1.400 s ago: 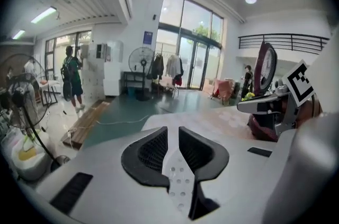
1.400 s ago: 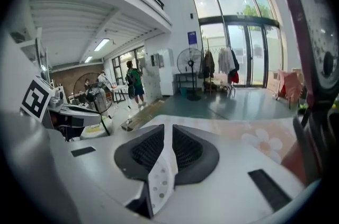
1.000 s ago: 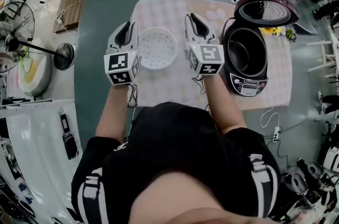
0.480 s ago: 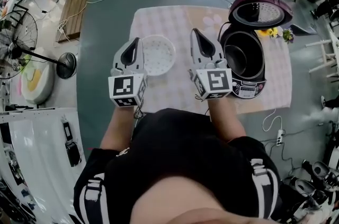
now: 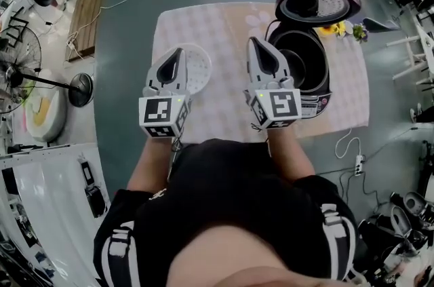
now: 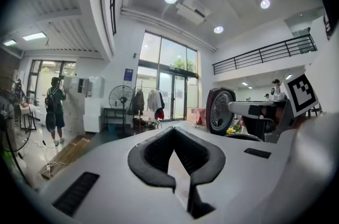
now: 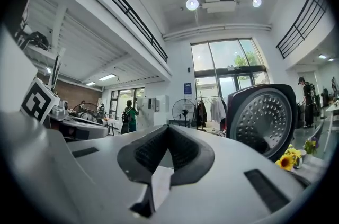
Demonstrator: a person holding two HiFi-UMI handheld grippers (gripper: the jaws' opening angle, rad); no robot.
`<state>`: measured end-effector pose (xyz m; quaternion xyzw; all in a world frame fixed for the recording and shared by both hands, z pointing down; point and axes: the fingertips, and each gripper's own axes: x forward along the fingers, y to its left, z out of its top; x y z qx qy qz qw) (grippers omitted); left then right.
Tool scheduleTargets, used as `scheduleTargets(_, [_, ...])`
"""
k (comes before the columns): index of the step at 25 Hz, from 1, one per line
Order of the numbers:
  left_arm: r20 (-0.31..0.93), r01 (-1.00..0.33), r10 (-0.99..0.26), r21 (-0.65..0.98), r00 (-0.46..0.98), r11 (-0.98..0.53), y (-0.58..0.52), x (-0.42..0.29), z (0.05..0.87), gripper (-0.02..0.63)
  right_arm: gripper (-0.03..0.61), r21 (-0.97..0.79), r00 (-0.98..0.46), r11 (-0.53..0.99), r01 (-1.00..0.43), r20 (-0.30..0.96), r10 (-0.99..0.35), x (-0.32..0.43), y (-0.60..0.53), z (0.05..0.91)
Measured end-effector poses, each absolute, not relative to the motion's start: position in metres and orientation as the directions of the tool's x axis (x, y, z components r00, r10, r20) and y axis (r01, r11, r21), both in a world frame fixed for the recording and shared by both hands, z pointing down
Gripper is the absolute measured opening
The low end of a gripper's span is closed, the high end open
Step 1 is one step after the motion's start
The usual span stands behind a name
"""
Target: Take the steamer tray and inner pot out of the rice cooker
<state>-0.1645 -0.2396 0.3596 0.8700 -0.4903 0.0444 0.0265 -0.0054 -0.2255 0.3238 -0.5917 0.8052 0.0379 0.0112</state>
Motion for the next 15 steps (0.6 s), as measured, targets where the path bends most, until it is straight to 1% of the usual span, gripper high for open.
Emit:
scheduleTargets(3, [0.112,-0.852,-0.845,0.024,0.522,-0.523,-0.239,-0.141,0.360,0.005,-0.002,0.045,-0.276,0.274,-0.961,-0.055,-0.960,0.022,-0.220,0.321])
scheduleTargets(8, [0.135,-0.843,-0.834,0.013,0.534,-0.538,-0.233,-0.101,0.363,0.005,-0.002,0.037,-0.234,0.233,-0.972,-0.043,-0.971,0.070,-0.213,0.324])
scheduleTargets(15, [0.154,-0.840,-0.836,-0.051,0.527,-0.540,-0.226,-0.048,0.361,0.005,-0.002,0.025,-0.198,0.197,-0.980,-0.052,-0.979,0.130,-0.198,0.319])
